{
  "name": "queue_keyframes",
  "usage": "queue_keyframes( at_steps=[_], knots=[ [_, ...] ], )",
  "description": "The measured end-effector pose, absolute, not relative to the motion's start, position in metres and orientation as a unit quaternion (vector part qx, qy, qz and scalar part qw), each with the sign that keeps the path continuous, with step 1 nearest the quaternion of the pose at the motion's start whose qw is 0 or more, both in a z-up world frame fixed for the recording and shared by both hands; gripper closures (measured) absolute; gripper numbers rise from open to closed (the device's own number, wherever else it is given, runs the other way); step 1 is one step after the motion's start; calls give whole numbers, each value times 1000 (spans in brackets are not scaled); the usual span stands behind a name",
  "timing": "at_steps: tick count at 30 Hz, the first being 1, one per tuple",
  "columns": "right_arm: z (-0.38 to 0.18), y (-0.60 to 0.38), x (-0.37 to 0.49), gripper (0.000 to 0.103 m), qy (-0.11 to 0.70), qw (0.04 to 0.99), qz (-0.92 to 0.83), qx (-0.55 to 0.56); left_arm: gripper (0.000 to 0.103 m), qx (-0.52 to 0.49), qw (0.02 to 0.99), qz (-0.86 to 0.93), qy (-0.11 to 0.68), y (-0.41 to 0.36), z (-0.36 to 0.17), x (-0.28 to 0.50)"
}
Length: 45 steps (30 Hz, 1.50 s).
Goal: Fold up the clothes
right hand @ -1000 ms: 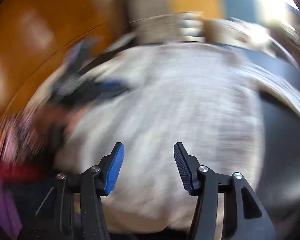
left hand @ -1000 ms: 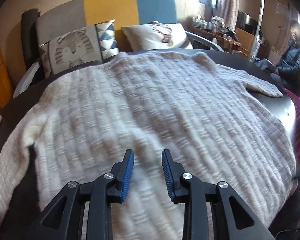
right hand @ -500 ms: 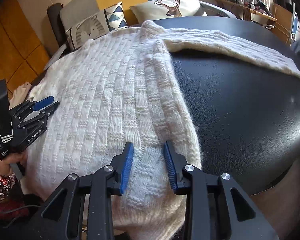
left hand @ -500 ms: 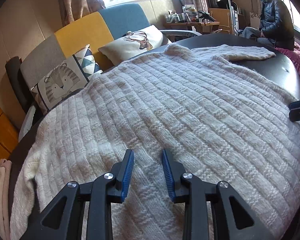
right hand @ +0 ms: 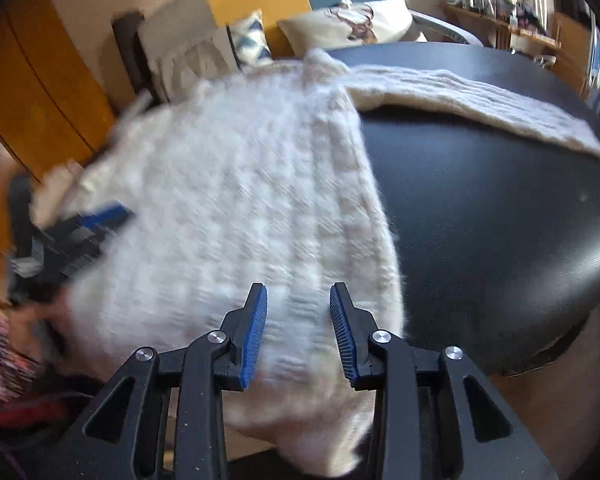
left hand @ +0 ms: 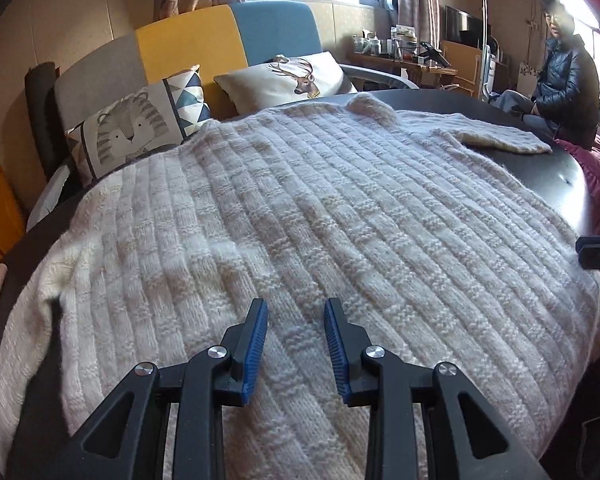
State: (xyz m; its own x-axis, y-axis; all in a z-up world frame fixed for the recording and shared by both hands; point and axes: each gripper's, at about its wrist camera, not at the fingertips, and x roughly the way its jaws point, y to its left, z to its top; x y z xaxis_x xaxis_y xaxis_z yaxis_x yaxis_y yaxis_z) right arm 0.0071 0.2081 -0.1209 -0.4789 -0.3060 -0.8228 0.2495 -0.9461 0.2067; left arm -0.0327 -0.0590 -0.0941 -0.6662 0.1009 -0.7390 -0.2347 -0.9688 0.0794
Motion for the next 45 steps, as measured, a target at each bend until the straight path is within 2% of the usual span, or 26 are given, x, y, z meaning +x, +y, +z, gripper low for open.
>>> queue_keyframes(
  at_steps=[5, 9, 12, 14, 17, 21, 26, 33, 42, 44, 45],
  knots=[
    [-127, 215, -4, 67, -37, 151, -868, 471, 73, -399, 97, 909, 76, -60, -97, -36],
    [-128, 207, -24, 67, -14, 144, -877, 459, 73, -409, 101, 905, 50, -61, -98, -50],
    [-129, 203, -41, 66, -8, 151, -881, 448, 69, -414, 92, 904, 58, -57, -97, -68],
    [-128, 203, -45, 62, -7, 167, -879, 447, 69, -418, 87, 902, 63, -56, -95, -79],
    [-111, 201, -22, 62, 2, 206, -879, 430, 72, -417, 87, 900, 90, -47, -90, -74],
    [-93, 186, 44, 62, 93, 288, -869, 392, 73, -402, 131, 897, 124, -18, -82, -56],
    [-101, 158, 92, 62, 204, 346, -834, 378, 73, -393, 184, 885, 170, 31, -84, -40],
    [-125, 123, 101, 62, 331, 367, -786, 371, 72, -389, 161, 888, 186, 40, -89, -38],
    [-126, 112, 92, 62, 363, 364, -780, 356, 72, -402, 165, 890, 137, 28, -90, -40],
    [-127, 109, 93, 77, 360, 376, -774, 360, 72, -406, 166, 890, 129, 27, -90, -41],
    [-127, 108, 94, 90, 358, 383, -770, 363, 72, -407, 166, 889, 126, 27, -90, -42]
  ],
)
